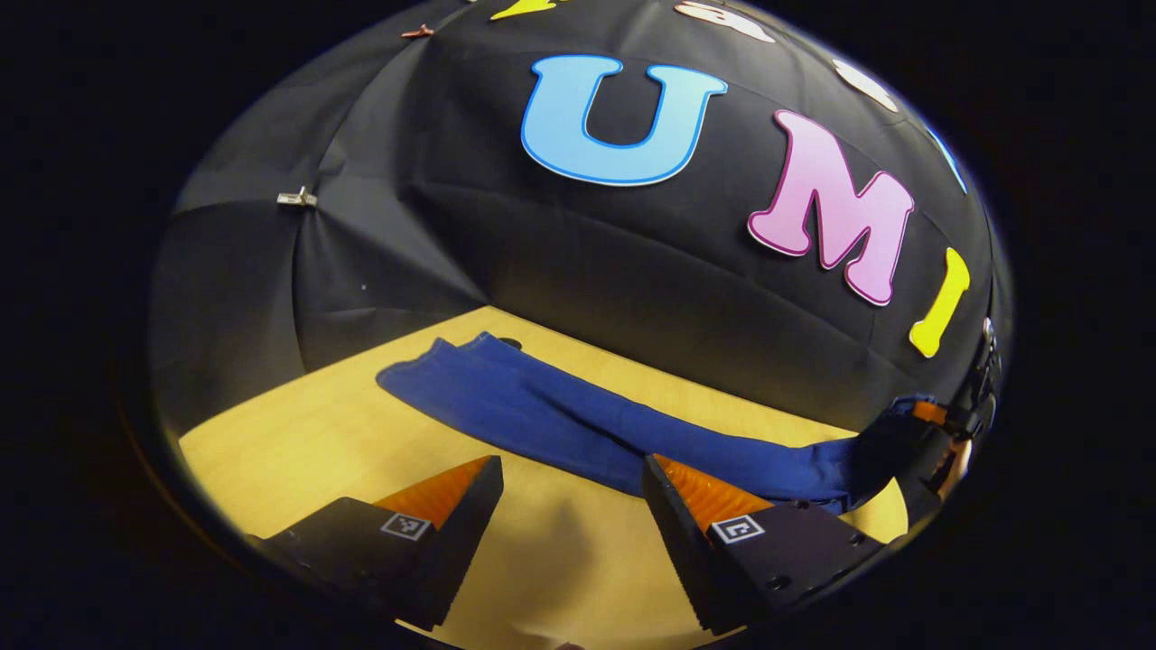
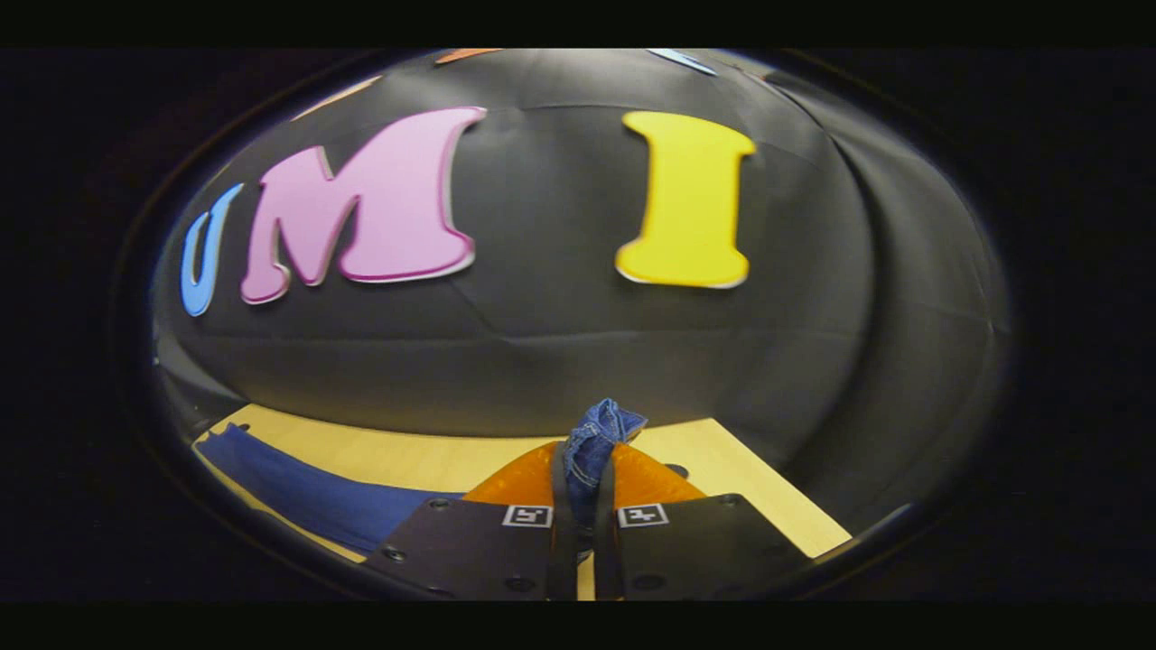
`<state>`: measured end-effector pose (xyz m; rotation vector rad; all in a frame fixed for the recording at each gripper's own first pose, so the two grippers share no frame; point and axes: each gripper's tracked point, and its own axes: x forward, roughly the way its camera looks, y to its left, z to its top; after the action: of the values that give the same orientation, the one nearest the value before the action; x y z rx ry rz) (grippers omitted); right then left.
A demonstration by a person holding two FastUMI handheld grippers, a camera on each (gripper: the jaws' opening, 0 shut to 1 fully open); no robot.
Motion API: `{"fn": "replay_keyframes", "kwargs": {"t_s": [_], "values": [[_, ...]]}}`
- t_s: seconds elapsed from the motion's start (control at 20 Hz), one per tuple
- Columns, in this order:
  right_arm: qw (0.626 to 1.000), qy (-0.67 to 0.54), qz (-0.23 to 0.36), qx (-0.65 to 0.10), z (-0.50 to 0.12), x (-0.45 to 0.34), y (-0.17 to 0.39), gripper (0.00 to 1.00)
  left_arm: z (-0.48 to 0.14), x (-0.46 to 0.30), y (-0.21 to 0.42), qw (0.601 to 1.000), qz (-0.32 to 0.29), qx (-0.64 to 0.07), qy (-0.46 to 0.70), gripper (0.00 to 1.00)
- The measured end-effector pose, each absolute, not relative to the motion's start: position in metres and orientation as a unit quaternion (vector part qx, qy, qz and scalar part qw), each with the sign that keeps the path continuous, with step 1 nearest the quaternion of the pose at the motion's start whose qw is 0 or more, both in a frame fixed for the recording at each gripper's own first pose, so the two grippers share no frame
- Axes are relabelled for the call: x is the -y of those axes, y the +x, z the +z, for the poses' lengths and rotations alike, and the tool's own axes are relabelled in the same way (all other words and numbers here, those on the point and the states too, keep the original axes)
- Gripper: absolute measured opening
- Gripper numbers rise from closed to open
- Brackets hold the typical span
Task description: Grasp the waist and the cuffs of the jeans and fold them to make the two legs overlap; first hold the waist and fold one-third of the jeans toward the cuffs, then hold the cuffs and fold the remaining one-third in the same direction to finish folding.
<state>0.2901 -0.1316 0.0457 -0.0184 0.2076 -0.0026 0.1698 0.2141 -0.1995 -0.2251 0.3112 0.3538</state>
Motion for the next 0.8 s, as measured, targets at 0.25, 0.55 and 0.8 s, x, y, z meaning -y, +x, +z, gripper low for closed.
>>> {"fn": "replay_keyframes", "kwargs": {"t_s": [0.25,0.55,0.8], "values": [[0.992,-0.030,0.074,-0.095,0.053,0.110,0.274,0.11,-0.185,-0.251,0.164,0.969,0.190,-0.137,-0.075,0.97],[0.980,-0.065,0.151,-0.110,0.053,0.106,0.252,0.11,-0.205,-0.280,0.144,0.968,0.193,-0.154,-0.041,0.97],[0.965,-0.057,0.200,-0.159,0.058,0.135,0.212,0.06,-0.217,-0.302,0.130,0.963,0.204,-0.165,-0.063,0.97]]}}
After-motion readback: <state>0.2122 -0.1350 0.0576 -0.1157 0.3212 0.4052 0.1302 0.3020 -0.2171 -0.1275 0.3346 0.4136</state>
